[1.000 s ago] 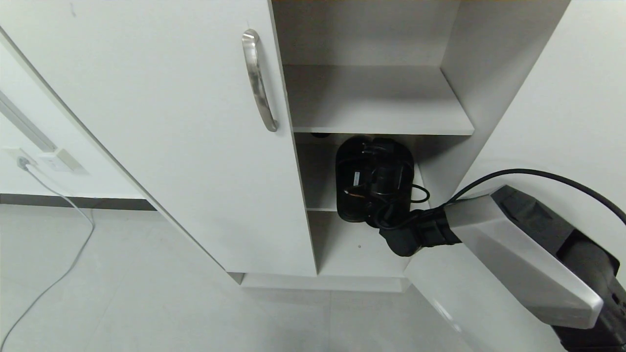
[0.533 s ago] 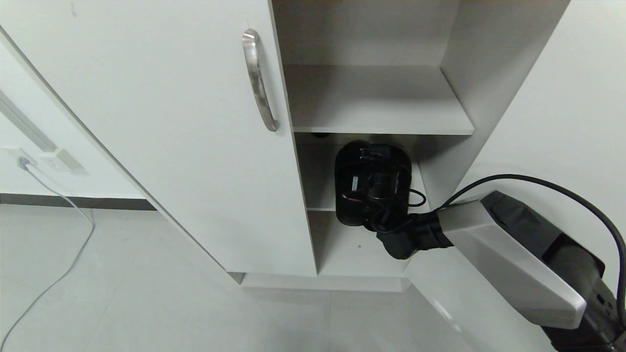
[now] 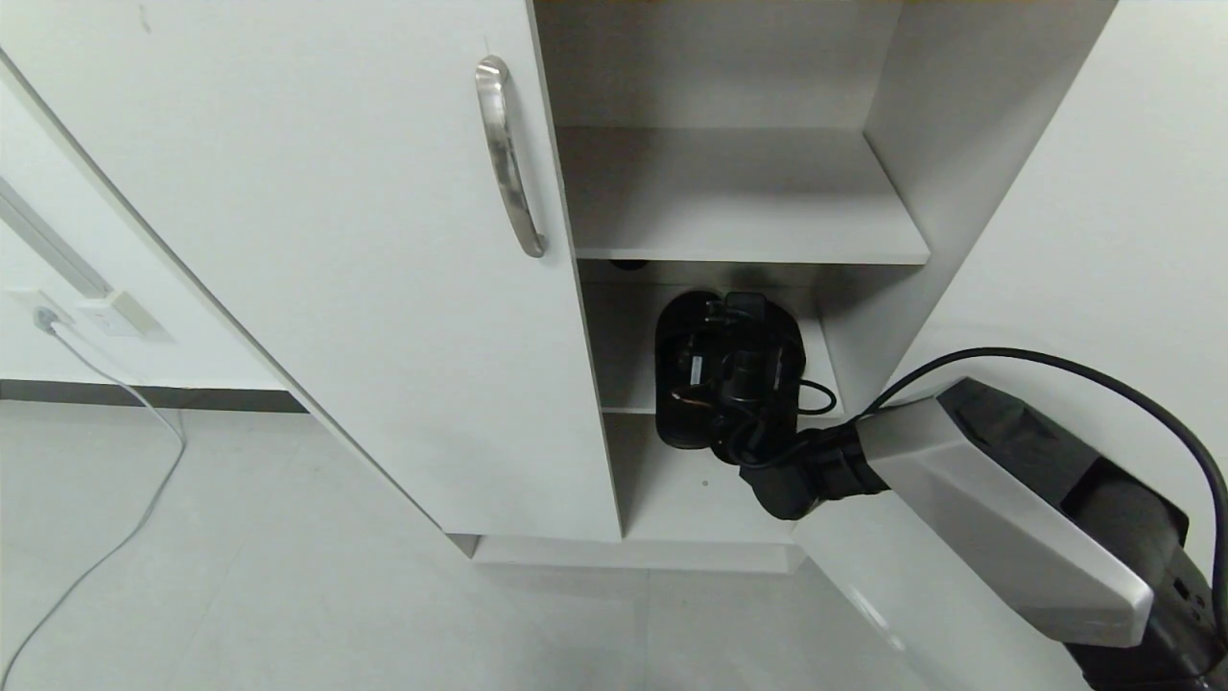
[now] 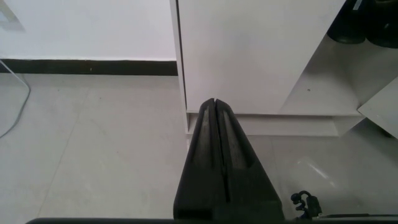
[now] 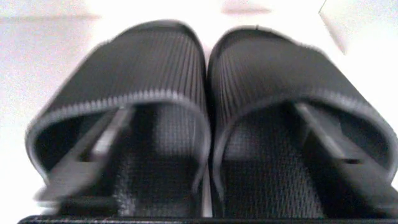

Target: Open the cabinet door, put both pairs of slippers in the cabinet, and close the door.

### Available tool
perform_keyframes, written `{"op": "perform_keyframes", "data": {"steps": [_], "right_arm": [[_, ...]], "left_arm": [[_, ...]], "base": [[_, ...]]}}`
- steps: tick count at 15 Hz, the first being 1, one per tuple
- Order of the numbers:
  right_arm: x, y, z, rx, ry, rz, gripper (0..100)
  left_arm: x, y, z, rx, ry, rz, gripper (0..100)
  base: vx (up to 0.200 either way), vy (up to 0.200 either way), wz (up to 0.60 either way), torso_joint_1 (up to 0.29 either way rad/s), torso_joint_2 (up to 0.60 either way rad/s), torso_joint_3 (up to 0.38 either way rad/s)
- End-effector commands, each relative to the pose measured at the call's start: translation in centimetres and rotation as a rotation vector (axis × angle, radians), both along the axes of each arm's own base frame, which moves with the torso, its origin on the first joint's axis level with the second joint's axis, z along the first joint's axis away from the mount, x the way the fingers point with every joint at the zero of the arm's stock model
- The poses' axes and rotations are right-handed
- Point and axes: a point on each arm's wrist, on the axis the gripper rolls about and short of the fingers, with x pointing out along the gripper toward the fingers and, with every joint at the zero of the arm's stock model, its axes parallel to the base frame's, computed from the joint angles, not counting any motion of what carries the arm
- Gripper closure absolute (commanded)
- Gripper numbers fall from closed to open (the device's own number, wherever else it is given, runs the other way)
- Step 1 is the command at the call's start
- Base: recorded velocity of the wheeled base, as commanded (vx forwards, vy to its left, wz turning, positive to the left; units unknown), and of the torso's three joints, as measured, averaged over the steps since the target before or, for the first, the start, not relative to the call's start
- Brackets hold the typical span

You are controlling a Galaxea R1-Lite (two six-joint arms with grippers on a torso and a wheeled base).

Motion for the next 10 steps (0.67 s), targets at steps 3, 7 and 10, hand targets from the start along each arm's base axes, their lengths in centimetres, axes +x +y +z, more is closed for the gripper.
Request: {"op": "perform_keyframes", "data": {"steps": [3,7,10], "right_arm": [[-5.3,-0.4,1.7,-0.006,0.011,0.046,0],[-13.7,-2.7,1.0,-0.040,-0.001,0.119,0],[-14.0,-3.0,1.3,-0.056,-0.038,0.113,0]], "left_arm": [[0.0,0.0,0.0,0.000,0.002,0.001,100],[0.0,0.0,0.0,0.002,0.002,0.001,100],[0.0,0.0,0.0,0.000,0.002,0.000,100]], "base": [[0.000,0.000,0.00,0.000,0.00,0.000],[0.000,0.000,0.00,0.000,0.00,0.000],[0.000,0.000,0.00,0.000,0.00,0.000]]}}
